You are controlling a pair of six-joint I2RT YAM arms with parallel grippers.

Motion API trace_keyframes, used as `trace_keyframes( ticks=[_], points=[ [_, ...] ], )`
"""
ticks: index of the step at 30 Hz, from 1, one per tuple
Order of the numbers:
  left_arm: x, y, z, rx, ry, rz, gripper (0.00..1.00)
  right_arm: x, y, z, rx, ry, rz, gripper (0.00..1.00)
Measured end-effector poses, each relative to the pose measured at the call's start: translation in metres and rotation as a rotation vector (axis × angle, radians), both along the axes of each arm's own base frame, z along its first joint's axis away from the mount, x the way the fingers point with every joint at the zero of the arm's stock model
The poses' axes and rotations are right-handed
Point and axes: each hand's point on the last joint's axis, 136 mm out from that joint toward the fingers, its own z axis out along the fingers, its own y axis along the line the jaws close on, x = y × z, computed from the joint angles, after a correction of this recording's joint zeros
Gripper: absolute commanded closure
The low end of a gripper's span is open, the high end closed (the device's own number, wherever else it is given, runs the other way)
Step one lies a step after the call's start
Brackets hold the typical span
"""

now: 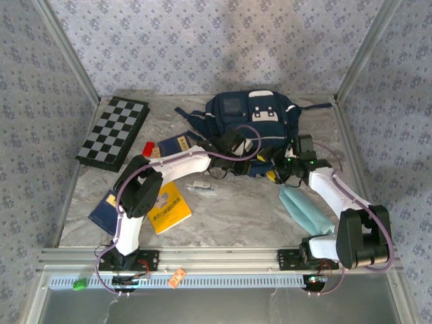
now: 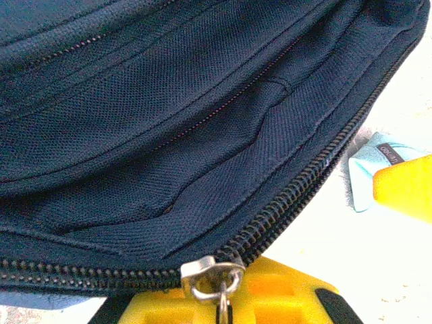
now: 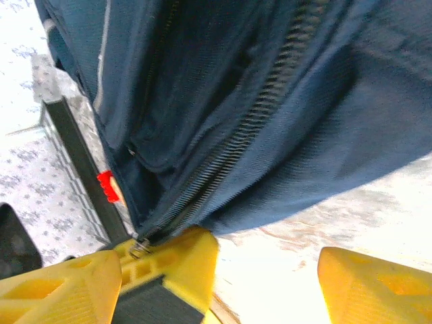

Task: Pack the student bag
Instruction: Unzip the student bag at the top-center of the table.

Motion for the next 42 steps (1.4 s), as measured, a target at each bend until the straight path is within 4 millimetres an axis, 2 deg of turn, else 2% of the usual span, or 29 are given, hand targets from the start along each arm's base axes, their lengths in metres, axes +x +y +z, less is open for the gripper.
trace_keyframes(
  ticks=[3,8,12,16,22,29,33,36,42],
  points=[
    [0.000,0.000,0.000,-0.002,-0.001,0.000,1.00,0.011,0.006,0.000,0.015,-0.002,-0.057,0.25],
    [0.001,-0.001,0.001,-0.005,-0.004,0.000,1.00,0.031,0.011,-0.018,0.005,0.047,-0.121,0.37],
    [0.001,0.000,0.001,-0.003,-0.005,0.001,1.00,0.039,0.013,-0.033,0.000,0.085,-0.139,0.60],
    [0.002,0.001,0.000,0.008,-0.017,-0.008,1.00,0.040,0.011,-0.036,-0.014,0.092,-0.138,0.83],
    [0.001,0.012,-0.003,0.026,-0.031,-0.045,1.00,0.037,0.011,-0.034,-0.004,0.090,-0.098,1.00],
    [0.011,0.039,0.010,-0.030,-0.025,-0.052,1.00,0.032,0.012,-0.016,0.028,0.051,-0.039,1.00],
    [0.044,0.072,0.012,-0.032,-0.027,0.023,1.00,0.031,0.001,-0.008,0.017,0.029,-0.046,1.00],
    [0.061,0.090,0.011,-0.037,-0.023,0.056,1.00,0.029,-0.001,-0.003,0.014,0.014,-0.036,1.00],
    [0.100,0.125,-0.011,0.017,-0.001,0.148,1.00,0.023,-0.013,-0.001,-0.009,0.017,-0.044,1.00]
  ],
)
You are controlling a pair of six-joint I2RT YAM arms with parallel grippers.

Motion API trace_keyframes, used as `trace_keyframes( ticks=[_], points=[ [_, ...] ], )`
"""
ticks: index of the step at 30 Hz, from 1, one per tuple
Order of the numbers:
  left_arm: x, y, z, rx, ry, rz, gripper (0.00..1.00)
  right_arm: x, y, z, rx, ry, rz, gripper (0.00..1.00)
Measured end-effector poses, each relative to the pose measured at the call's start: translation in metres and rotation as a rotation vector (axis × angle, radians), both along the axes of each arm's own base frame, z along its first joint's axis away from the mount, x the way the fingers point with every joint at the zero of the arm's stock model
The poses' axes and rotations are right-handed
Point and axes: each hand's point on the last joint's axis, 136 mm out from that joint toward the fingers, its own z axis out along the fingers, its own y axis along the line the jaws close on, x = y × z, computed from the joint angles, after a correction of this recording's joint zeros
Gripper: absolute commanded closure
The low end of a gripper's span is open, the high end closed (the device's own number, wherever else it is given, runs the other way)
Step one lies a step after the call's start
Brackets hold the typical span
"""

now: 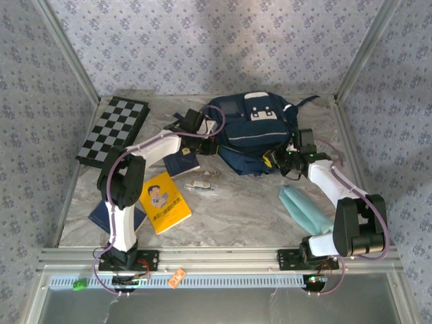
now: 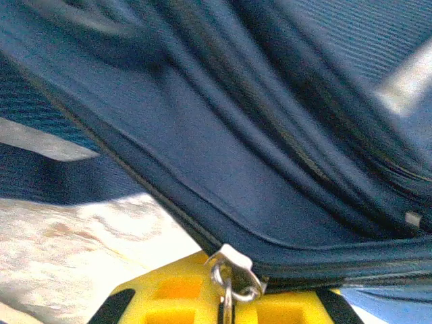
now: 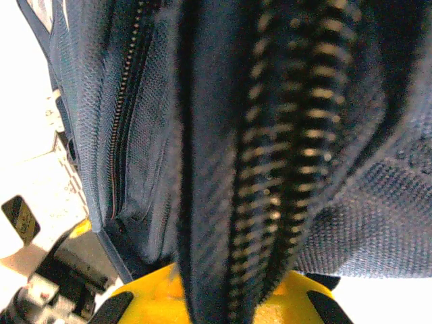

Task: Pack the student bag
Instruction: Unzip the student bag at the top-center of the table.

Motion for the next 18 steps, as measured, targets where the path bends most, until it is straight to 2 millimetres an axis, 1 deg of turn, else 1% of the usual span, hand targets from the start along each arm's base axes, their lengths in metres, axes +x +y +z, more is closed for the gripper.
trace_keyframes(
  ticks=[3,6,7,9,12,14,18],
  points=[
    [0.016,0.008,-0.008,0.012,0.010,0.031,1.00,-0.003,-0.001,-0.002,-0.010,0.010,0.006,1.00],
    [0.028,0.012,-0.010,0.012,0.010,0.049,1.00,-0.003,0.000,0.000,-0.018,-0.001,0.008,1.00],
    [0.035,0.013,-0.010,0.013,0.006,0.058,1.00,-0.003,0.002,0.000,-0.023,-0.004,0.011,1.00],
    [0.047,0.013,-0.011,0.015,0.004,0.070,1.00,-0.003,0.006,0.001,-0.034,-0.016,0.018,1.00],
    [0.064,0.013,-0.013,0.023,-0.005,0.087,1.00,-0.002,0.018,0.003,-0.051,-0.041,0.032,1.00],
    [0.070,0.013,-0.017,0.033,-0.004,0.095,1.00,-0.002,0.023,0.003,-0.053,-0.047,0.034,1.00],
    [0.070,0.014,-0.020,0.044,0.007,0.097,1.00,-0.001,0.021,-0.004,-0.064,-0.053,0.001,1.00]
  ],
)
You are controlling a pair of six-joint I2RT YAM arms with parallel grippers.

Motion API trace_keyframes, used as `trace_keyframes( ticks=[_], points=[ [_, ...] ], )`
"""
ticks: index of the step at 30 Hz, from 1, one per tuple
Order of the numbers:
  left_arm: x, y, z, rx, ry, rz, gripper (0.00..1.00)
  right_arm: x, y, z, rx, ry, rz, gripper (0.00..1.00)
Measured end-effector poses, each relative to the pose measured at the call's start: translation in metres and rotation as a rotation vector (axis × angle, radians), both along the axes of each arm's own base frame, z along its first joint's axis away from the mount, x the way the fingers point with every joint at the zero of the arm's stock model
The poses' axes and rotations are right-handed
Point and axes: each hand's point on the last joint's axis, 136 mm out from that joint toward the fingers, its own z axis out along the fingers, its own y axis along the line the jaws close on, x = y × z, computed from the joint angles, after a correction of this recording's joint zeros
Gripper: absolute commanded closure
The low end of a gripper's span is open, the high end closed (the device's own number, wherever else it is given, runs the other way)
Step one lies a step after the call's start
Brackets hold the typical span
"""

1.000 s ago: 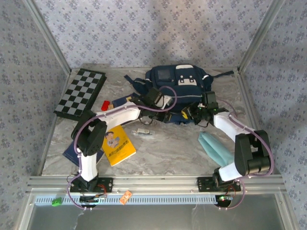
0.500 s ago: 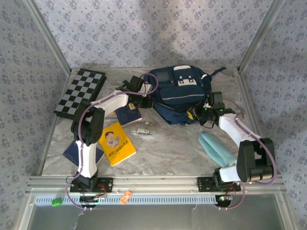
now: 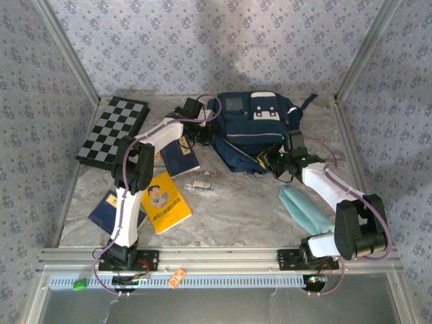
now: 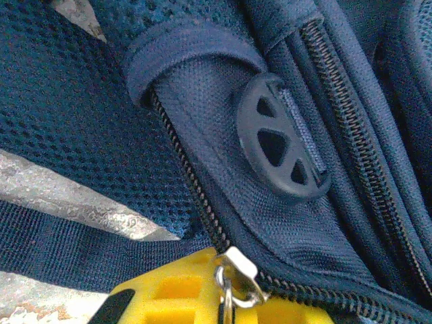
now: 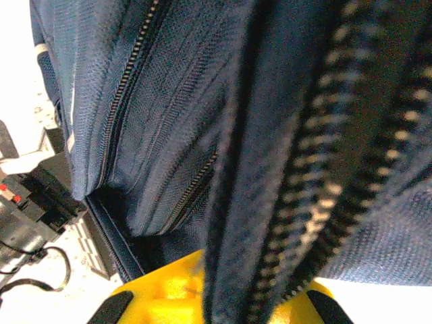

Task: Pack the student bag
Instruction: Unzip the student bag at the top-center of the table, then move the book to the bottom-center of the table.

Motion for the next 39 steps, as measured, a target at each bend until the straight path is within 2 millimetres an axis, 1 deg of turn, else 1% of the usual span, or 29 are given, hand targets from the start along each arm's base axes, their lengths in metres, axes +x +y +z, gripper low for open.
trace_keyframes(
  ticks=[1,3,4,6,8,10,11,12,15,16,18,20,24,26,30,32,34,37,39],
  points=[
    [0.000,0.000,0.000,0.003,0.002,0.001,0.97,0.000,0.001,-0.001,-0.001,-0.002,0.000,0.97],
    [0.000,0.002,-0.001,0.003,0.005,0.003,0.80,0.000,0.004,-0.002,-0.001,-0.003,0.005,0.86],
    [0.001,0.003,-0.001,0.003,0.006,0.008,0.74,0.000,0.005,-0.002,-0.003,-0.002,0.008,0.79],
    [0.003,0.014,0.002,0.003,0.005,0.040,0.61,0.001,0.004,-0.006,-0.016,0.001,0.015,0.66],
    [0.000,0.032,0.008,-0.005,0.008,0.084,0.56,0.000,0.003,-0.008,-0.033,-0.004,0.028,0.56],
    [-0.011,0.051,0.020,-0.017,0.008,0.127,0.53,-0.001,0.002,-0.006,-0.052,-0.019,0.044,0.49],
    [-0.018,0.059,0.029,-0.031,-0.003,0.148,0.52,-0.003,0.001,-0.005,-0.065,-0.027,0.053,0.44],
    [-0.029,0.066,0.039,-0.049,-0.012,0.166,0.51,-0.005,-0.001,-0.001,-0.077,-0.040,0.063,0.39],
    [-0.066,0.074,0.070,-0.112,-0.046,0.193,0.49,-0.010,-0.001,0.014,-0.108,-0.111,0.116,0.31],
    [-0.075,0.076,0.077,-0.131,-0.055,0.201,0.47,-0.012,0.001,0.018,-0.120,-0.131,0.138,0.29],
    [-0.098,0.080,0.089,-0.165,-0.066,0.221,0.44,-0.020,0.007,0.021,-0.151,-0.157,0.203,0.27],
    [-0.119,0.088,0.091,-0.188,-0.062,0.249,0.42,-0.029,0.017,0.019,-0.174,-0.168,0.276,0.25],
    [-0.157,0.106,0.082,-0.178,-0.026,0.296,0.38,-0.055,0.049,0.014,-0.212,-0.191,0.457,0.24],
    [-0.174,0.114,0.077,-0.154,-0.012,0.314,0.37,-0.067,0.067,0.015,-0.232,-0.210,0.540,0.26],
    [-0.210,0.137,0.060,-0.109,0.029,0.379,0.34,-0.087,0.112,0.019,-0.259,-0.260,0.705,0.34],
    [-0.225,0.149,0.049,-0.076,0.062,0.421,0.33,-0.096,0.132,0.015,-0.266,-0.265,0.767,0.39],
    [-0.238,0.160,0.035,-0.048,0.096,0.470,0.31,-0.103,0.151,0.006,-0.272,-0.258,0.819,0.42],
    [-0.255,0.176,0.015,0.000,0.137,0.535,0.28,-0.113,0.174,-0.011,-0.285,-0.235,0.884,0.49],
    [-0.261,0.188,0.004,0.039,0.166,0.585,0.26,-0.118,0.185,-0.022,-0.293,-0.220,0.916,0.49]
  ],
)
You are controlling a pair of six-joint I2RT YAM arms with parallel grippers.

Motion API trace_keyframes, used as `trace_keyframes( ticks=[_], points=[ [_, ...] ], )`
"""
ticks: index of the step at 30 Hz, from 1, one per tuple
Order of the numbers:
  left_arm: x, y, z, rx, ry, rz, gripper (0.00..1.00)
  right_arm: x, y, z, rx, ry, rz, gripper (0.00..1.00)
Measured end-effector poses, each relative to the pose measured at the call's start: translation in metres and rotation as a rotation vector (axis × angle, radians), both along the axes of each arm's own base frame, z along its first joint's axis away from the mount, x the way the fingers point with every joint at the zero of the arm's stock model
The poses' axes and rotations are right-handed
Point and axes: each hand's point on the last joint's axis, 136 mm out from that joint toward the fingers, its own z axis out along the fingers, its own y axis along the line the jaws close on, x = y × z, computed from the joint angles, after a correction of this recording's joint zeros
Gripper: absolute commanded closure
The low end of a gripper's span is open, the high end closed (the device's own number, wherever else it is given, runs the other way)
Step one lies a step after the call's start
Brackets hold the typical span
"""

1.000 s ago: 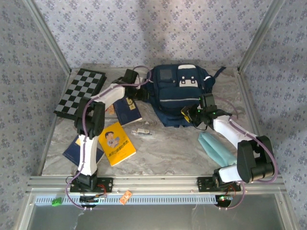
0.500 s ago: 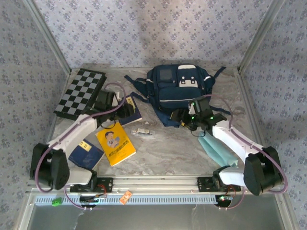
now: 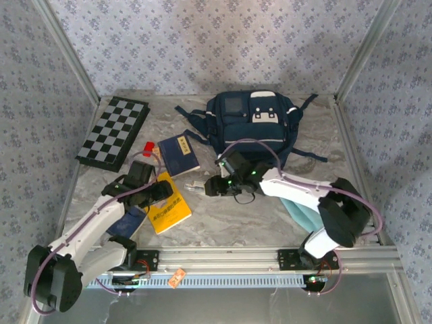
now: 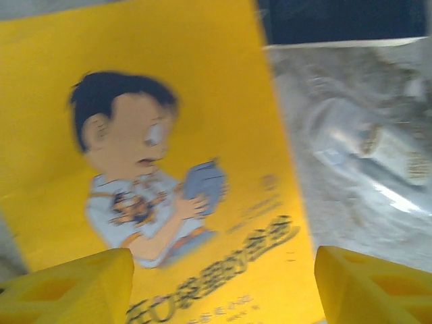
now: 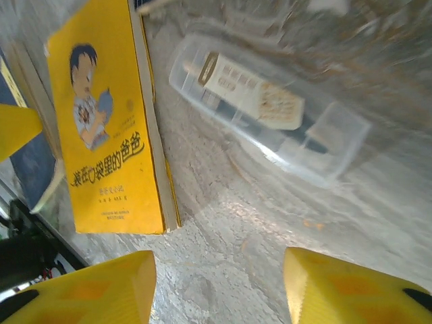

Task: Pack the student bag
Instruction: Move the book to the bottom-center of the table.

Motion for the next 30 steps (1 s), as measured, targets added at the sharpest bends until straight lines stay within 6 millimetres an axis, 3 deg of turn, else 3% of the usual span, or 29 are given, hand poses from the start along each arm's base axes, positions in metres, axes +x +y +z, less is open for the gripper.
trace_keyframes(
  ticks=[4,13,18,23,30],
  points=[
    [0.004,0.024,-0.012,0.045,0.039,0.107,0.21,-0.007,0.017,-0.017,-0.025,0.020,0.039,0.51],
    [0.028,0.058,-0.040,0.065,0.094,0.234,0.17,-0.011,0.050,-0.028,-0.013,0.016,0.084,0.55],
    [0.034,0.062,-0.053,0.063,0.132,0.238,0.17,-0.011,0.059,-0.035,-0.016,0.026,0.088,0.53],
    [0.036,0.060,-0.054,0.045,0.145,0.235,0.21,-0.011,0.059,-0.037,-0.020,0.035,0.078,0.53],
    [0.041,0.048,-0.049,0.010,0.095,0.192,0.20,-0.005,0.067,-0.046,-0.028,0.054,0.055,0.58]
  ],
)
